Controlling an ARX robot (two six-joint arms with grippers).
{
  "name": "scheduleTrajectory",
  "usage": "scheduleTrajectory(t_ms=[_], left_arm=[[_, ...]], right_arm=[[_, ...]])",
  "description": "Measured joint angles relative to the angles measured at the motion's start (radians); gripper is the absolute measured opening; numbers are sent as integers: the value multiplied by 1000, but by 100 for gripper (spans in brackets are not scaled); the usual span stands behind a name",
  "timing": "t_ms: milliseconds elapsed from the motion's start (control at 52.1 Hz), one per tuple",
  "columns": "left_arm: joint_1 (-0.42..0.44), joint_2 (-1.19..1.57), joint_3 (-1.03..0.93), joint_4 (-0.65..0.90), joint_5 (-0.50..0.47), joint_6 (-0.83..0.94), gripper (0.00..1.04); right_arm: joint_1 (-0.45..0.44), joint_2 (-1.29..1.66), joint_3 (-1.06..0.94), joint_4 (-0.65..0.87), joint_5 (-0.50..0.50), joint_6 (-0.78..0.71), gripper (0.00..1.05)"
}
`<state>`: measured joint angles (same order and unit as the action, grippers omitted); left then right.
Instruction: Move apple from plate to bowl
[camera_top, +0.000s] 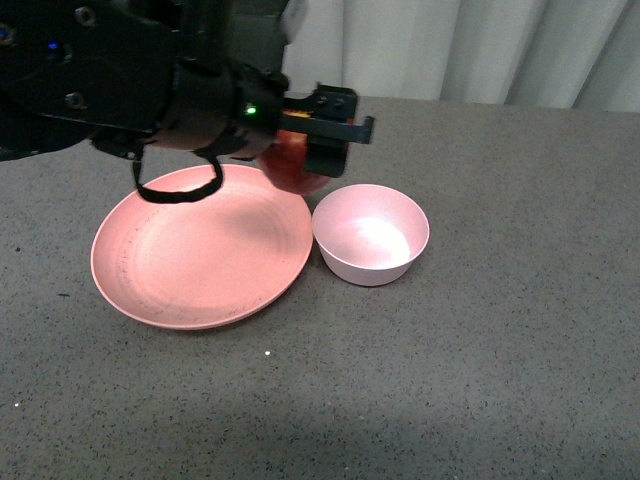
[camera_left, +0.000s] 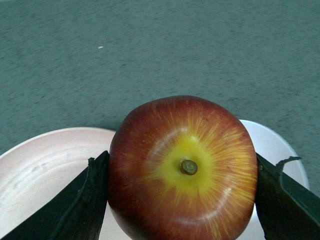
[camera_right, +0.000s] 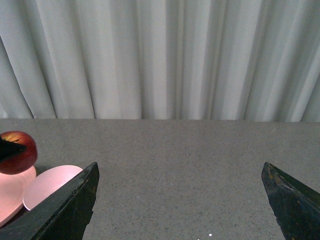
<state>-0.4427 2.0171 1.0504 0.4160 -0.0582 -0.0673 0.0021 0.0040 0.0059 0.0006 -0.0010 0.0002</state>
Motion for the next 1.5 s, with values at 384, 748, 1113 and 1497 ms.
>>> scheduleTrajectory(t_ms=[384,748,1113,1497], left_arm=[[-124,116,100,-21,-29,-2,73],[-156,204,138,-24,-48,27,73],[-160,245,152,-23,-69,43,89],[-154,-49,-83,152,-113,40,98]], right_arm=[[0,0,0,0,0,0,95],[0,0,0,0,0,0,95],[0,0,0,0,0,0,95],[0,0,0,0,0,0,95]])
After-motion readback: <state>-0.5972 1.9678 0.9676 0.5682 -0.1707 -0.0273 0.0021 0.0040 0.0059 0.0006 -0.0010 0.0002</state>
